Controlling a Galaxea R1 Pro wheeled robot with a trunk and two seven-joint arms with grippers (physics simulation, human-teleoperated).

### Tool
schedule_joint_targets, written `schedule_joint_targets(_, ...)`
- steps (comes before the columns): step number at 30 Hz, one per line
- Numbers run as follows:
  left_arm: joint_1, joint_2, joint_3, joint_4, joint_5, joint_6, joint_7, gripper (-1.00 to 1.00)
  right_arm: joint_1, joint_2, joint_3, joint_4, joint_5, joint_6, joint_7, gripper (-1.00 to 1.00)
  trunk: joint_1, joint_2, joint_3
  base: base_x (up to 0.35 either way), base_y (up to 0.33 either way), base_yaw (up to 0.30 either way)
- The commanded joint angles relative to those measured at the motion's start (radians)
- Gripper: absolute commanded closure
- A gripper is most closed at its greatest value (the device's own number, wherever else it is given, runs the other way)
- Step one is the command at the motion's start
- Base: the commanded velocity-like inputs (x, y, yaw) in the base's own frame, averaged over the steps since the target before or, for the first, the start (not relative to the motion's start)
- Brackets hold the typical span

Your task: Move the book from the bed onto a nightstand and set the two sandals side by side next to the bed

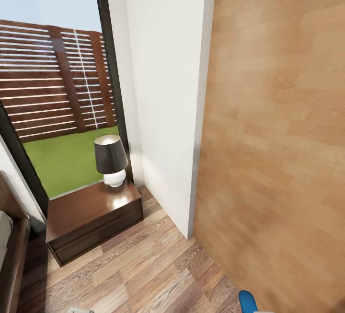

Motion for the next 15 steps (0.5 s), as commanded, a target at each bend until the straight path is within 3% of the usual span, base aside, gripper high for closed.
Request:
schedule_joint_targets(1, -0.002, -0.004, -0.005, 0.0, 0.004, 0.022, -0.001, -1.0, -0.001, 0.0, 0.001, 0.001, -0.003, -0.004, -0.002, 1.0, 0.0, -0.001, -0.001, 0.001, 0.0, -0.001)
schedule_joint_targets(4, -0.005, -0.043, -0.006, -0.001, 0.006, 0.135, -0.002, -1.0, -0.001, 0.0, 0.001, 0.0, -0.003, -0.004, -0.002, 1.0, 0.0, -0.001, -0.001, 0.0, 0.0, 0.0)
schedule_joint_targets(5, -0.011, -0.069, -0.008, -0.005, 0.008, 0.199, -0.004, -1.0, -0.001, 0.0, 0.001, 0.0, -0.003, -0.004, -0.002, 1.0, 0.0, -0.001, -0.001, 0.0, 0.0, 0.0)
schedule_joint_targets(9, -0.061, -0.114, -0.007, -0.005, 0.006, 0.309, -0.002, -1.0, -0.001, 0.0, 0.001, 0.0, -0.003, -0.004, -0.002, 1.0, 0.0, -0.001, -0.001, 0.0, 0.0, 0.0)
schedule_joint_targets(12, -0.096, -0.146, -0.007, -0.001, 0.005, 0.348, -0.004, -1.0, -0.001, 0.0, 0.001, 0.0, -0.003, -0.004, -0.002, 1.0, 0.0, -0.001, -0.001, 0.0, 0.0, 0.0)
schedule_joint_targets(15, -0.107, -0.16, -0.006, 0.0, 0.005, 0.358, -0.005, -1.0, -0.001, 0.0, 0.001, 0.0, -0.003, -0.004, -0.002, 1.0, 0.0, -0.001, -0.001, 0.0, 0.0, 0.0)
